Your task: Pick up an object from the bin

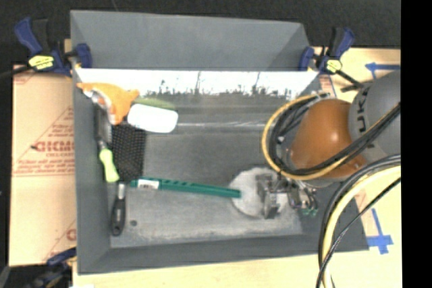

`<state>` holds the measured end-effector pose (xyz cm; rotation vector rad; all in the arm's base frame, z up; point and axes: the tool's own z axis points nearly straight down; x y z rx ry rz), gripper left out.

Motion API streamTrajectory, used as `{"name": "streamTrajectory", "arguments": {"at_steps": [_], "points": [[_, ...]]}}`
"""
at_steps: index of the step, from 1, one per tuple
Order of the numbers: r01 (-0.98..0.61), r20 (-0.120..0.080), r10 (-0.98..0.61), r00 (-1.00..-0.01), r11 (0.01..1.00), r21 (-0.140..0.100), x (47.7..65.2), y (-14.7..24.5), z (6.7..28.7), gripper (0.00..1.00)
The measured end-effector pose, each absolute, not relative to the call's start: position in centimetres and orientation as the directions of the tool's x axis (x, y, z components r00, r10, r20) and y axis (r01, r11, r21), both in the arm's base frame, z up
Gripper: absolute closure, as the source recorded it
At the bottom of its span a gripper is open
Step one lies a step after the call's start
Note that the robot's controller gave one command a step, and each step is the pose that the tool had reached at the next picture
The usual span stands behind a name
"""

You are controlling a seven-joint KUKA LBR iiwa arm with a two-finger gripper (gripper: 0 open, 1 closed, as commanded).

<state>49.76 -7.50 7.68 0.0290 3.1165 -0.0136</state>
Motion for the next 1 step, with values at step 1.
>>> {"name": "streamTrajectory", "arguments": {"at_steps": [1], "points": [[-0.22, -0.014, -0.22, -0.975, 0.975, -0.006, 50.05, -10.44, 16.08, 1.0]]}}
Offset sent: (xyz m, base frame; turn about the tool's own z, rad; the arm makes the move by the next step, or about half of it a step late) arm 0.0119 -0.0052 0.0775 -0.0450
